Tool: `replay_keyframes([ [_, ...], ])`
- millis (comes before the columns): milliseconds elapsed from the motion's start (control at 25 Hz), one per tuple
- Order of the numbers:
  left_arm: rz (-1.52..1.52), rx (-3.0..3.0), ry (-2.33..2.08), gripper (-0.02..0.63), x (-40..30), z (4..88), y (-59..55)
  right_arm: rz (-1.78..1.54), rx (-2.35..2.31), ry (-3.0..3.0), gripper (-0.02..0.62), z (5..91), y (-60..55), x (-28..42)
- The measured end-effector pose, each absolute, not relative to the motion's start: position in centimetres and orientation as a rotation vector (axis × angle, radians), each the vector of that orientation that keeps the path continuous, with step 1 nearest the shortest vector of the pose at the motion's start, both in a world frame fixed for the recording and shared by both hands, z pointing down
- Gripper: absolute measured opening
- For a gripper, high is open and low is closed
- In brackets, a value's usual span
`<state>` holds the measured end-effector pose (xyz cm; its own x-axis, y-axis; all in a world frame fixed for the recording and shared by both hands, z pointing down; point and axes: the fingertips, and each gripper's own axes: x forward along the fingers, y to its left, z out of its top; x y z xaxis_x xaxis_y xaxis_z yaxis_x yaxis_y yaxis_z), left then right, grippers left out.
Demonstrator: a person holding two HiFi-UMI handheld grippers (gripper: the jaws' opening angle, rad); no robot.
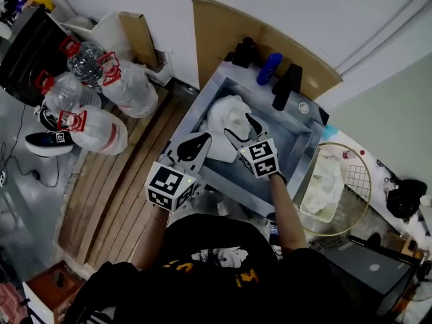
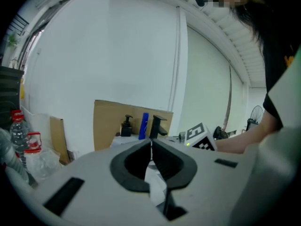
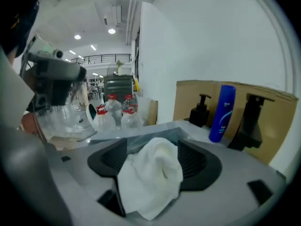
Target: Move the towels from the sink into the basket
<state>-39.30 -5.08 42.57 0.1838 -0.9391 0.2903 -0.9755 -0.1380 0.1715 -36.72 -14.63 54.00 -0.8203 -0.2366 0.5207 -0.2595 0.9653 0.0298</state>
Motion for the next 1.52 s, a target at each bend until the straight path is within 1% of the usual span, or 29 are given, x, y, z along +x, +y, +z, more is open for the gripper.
replay_keyframes([
  [160,0.159,2.091,-1.855,0.011,-42.0,43.6,-3.6,0.024,0.352,-2.382,0.356,60.1,-16.3,-38.5],
  [240,0.16,2.066,-1.86,0.011,-42.9,43.8,-3.0,0.014,0.34,-2.298,0.363,62.7,-16.9,-39.0],
  [520,0.185,1.988,-1.891,0.011,-45.4,45.1,-0.8,0.067,0.367,-2.219,0.358,67.9,-17.6,-40.8],
  [560,0.187,1.976,-1.895,0.011,-45.7,45.3,-0.5,0.078,0.383,-2.216,0.329,68.1,-17.6,-41.0],
  [600,0.19,1.965,-1.898,0.011,-46.0,45.4,-0.3,0.082,0.394,-2.213,0.272,68.3,-17.5,-41.1],
  [640,0.193,1.956,-1.901,0.011,-46.1,45.5,-0.2,0.076,0.4,-2.21,0.235,68.2,-17.4,-41.3],
  [680,0.195,1.953,-1.902,0.011,-46.2,45.6,-0.2,0.062,0.403,-2.208,0.208,68.0,-17.3,-41.3],
  [800,0.198,1.984,-1.893,0.011,-45.7,45.4,-0.6,0.031,0.422,-2.235,0.16,66.1,-17.0,-41.1],
  [880,0.197,2.013,-1.877,0.011,-45.0,44.7,-1.1,0.05,0.456,-2.29,0.149,64.0,-16.8,-40.8],
  [1080,0.201,2.077,-1.838,0.011,-43.4,44.1,-2.5,0.124,0.567,-2.485,0.146,56.7,-16.2,-39.0],
  [1280,0.196,2.17,-1.789,0.011,-41.1,42.3,-4.5,0.068,0.617,-2.606,0.146,50.1,-14.8,-35.9],
  [1520,0.183,2.287,-1.715,0.011,-38.1,40.9,-6.6,0.003,0.737,-2.678,0.147,44.1,-13.5,-30.5],
])
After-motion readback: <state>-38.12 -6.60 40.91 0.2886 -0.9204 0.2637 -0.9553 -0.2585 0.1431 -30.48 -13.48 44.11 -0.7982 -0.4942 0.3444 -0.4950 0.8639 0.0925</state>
